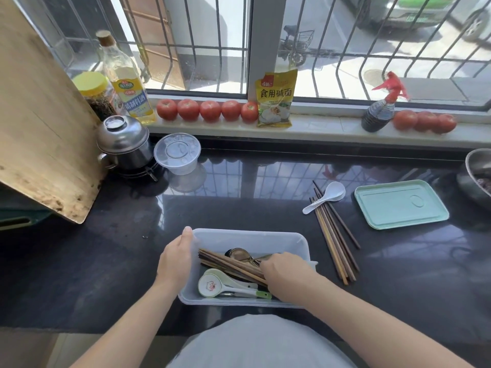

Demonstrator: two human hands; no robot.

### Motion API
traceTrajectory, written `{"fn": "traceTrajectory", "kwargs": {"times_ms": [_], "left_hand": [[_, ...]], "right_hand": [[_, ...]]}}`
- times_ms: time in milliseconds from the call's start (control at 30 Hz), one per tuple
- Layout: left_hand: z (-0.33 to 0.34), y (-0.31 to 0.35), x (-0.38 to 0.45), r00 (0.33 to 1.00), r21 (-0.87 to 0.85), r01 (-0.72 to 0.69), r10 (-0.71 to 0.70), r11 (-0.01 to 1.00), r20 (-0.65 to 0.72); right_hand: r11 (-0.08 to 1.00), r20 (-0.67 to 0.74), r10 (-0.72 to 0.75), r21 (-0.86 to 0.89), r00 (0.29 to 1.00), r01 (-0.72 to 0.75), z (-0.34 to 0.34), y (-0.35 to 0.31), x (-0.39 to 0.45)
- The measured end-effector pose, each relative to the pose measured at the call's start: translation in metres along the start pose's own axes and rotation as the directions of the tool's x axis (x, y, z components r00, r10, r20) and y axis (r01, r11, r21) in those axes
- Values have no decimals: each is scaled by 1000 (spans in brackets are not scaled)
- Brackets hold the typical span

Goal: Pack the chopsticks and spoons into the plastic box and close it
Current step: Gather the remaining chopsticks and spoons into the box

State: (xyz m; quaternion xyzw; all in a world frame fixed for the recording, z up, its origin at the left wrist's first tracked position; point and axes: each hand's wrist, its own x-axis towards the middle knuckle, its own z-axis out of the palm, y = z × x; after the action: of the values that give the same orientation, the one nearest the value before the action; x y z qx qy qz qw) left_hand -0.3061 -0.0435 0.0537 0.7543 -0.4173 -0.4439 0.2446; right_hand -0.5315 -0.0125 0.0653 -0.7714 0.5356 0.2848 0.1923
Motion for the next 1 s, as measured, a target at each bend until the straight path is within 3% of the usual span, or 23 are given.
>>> {"fn": "traceTrajectory", "kwargs": {"times_ms": [133,233,300,367,400,467,533,600,833,1000], "left_hand": [[1,-2,1,1000,11,-8,8,1000,-2],[1,-4,2,1000,18,-3,3,1000,-2],[2,-5,3,998,70,-46,48,996,-31],[3,-7,3,986,170,-130,146,977,-85],[3,-8,2,977,214,-160,186,964,-103],[4,-8,1,968,262,-191,225,946,-111],[4,-8,1,972,254,-184,214,950,-99],[3,-9,2,979,236,-160,185,958,-88],[4,-9,4,984,217,-146,164,965,-71],[4,-9,3,985,164,-144,157,976,-71]], "right_hand": [[1000,-29,30,-4,999,-30,-2,-6,4],[966,-284,27,255,958,49,-6,3,-3],[867,-500,154,483,852,126,-14,16,-12],[745,-583,412,658,701,110,-17,42,-9],[674,-549,526,735,650,77,-13,59,-3],[558,-390,670,826,632,-82,8,94,12],[551,-217,718,758,662,-349,41,119,20],[590,-117,717,627,687,-509,74,128,20],[575,-95,753,576,651,-581,94,121,17],[582,11,712,551,702,-598,85,107,13]]}}
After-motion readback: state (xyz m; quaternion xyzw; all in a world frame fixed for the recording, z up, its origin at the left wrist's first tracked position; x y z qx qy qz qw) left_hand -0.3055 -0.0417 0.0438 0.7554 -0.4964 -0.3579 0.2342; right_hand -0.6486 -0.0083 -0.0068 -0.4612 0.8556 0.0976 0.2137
